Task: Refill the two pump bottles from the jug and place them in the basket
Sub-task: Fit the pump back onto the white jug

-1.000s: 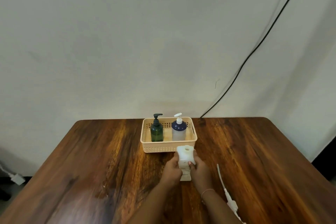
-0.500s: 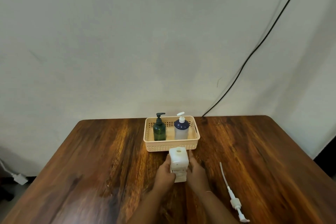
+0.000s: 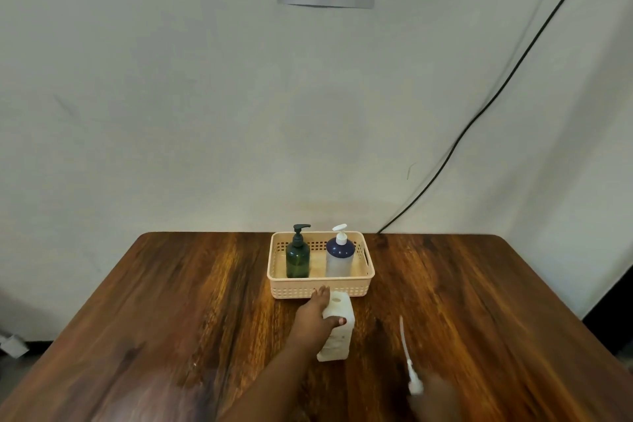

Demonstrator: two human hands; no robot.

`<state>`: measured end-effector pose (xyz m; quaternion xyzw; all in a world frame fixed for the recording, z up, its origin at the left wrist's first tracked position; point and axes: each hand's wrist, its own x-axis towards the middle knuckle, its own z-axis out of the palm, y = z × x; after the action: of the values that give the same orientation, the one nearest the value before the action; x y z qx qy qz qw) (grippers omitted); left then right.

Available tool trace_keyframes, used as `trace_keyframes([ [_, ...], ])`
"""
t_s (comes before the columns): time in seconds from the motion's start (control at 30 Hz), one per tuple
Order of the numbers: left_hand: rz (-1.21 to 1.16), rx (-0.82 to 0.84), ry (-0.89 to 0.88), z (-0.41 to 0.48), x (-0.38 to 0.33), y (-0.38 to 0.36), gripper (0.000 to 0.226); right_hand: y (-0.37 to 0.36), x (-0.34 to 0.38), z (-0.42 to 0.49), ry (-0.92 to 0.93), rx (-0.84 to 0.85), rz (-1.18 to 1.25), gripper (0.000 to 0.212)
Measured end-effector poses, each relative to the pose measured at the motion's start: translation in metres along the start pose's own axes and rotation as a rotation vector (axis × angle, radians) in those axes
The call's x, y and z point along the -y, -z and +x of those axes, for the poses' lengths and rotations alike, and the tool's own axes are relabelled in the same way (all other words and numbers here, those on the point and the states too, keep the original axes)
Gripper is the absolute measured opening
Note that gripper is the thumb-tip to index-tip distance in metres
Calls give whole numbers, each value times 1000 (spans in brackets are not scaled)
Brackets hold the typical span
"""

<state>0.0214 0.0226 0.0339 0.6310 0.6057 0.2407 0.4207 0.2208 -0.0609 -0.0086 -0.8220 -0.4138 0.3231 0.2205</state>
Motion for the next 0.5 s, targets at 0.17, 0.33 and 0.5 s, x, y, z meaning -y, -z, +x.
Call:
trace_keyframes([
  [0.17,32,-40,20,5,4,4,69,61,78,-52,260,89,397,16],
  [0.33,83,-26,41,6,2,6,69,99,122,-79,261,385,474,23],
  [0.5,108,-6,62,5,-2,8,69,89,123,-79,181,295,451,5],
])
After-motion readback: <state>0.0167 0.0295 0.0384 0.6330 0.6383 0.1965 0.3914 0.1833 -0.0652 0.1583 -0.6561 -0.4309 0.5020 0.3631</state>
